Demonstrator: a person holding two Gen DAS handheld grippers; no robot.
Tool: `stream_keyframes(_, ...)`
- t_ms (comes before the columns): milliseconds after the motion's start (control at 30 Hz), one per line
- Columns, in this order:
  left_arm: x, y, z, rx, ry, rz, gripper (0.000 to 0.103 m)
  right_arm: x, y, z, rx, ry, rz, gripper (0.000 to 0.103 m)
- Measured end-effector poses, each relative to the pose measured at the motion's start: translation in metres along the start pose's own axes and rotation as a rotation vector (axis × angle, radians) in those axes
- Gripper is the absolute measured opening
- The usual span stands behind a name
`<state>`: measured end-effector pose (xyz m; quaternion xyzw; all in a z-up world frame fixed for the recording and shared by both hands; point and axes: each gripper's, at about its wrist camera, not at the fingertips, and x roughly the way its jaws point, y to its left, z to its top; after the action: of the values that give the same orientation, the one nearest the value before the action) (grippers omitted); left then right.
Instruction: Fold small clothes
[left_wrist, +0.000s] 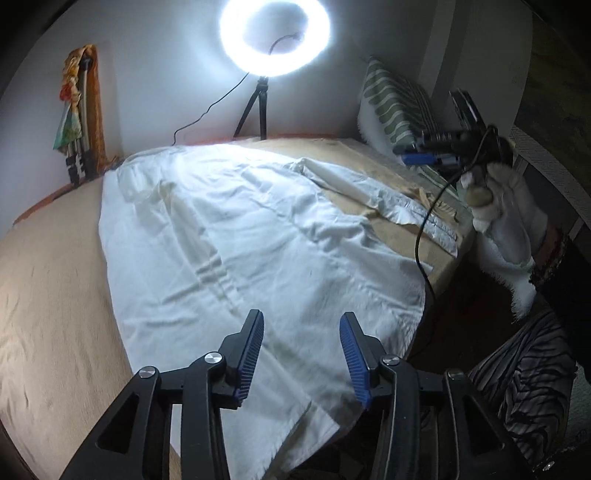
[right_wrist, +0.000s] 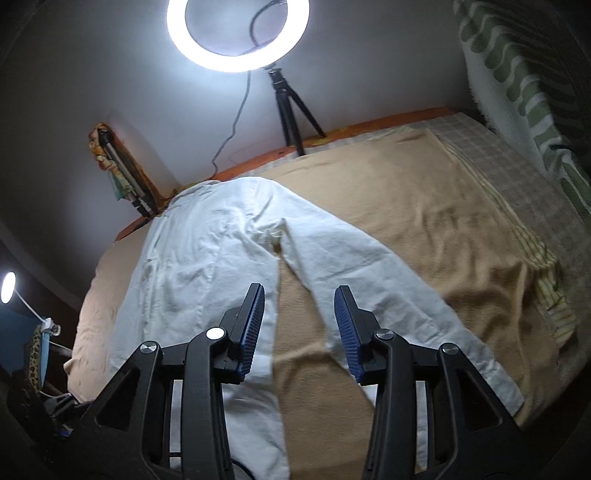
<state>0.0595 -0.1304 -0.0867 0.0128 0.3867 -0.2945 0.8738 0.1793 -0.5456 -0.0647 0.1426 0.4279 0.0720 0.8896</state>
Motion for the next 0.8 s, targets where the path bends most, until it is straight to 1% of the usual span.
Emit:
stream_keyframes(200,0.016,0.005,0.021,0.006,0.004,-0.035,0.047,0.001,-0.073,-0.015,0.121,0.047,-0.073,0.046)
stream_keyframes(333,0.026,0.009,0.027,-0.01,0.004,-0.043,0.047,0.013,-0.103,-0.024,0.146,0.111,-0.118,0.046)
stream_keyframes(533,0.036,0.015,0.026,-0.039,0.025,-0.057,0.047,0.019,-0.134,-0.04,0.162,0.168,-0.179,0.046)
stream_keyframes(633,0.04,0.011,0.025,-0.031,0.035,-0.065,0.047,0.02,-0.148,-0.05,0.188,0.187,-0.175,0.046)
stream_keyframes(733,0.04,0.008,0.026,-0.019,0.033,-0.066,0.047,0.019,-0.144,-0.053,0.156,0.191,-0.171,0.046)
stream_keyframes(800,0.042,0.006,0.028,-0.015,0.03,-0.065,0.047,0.019,-0.136,-0.055,0.132,0.202,-0.145,0.046)
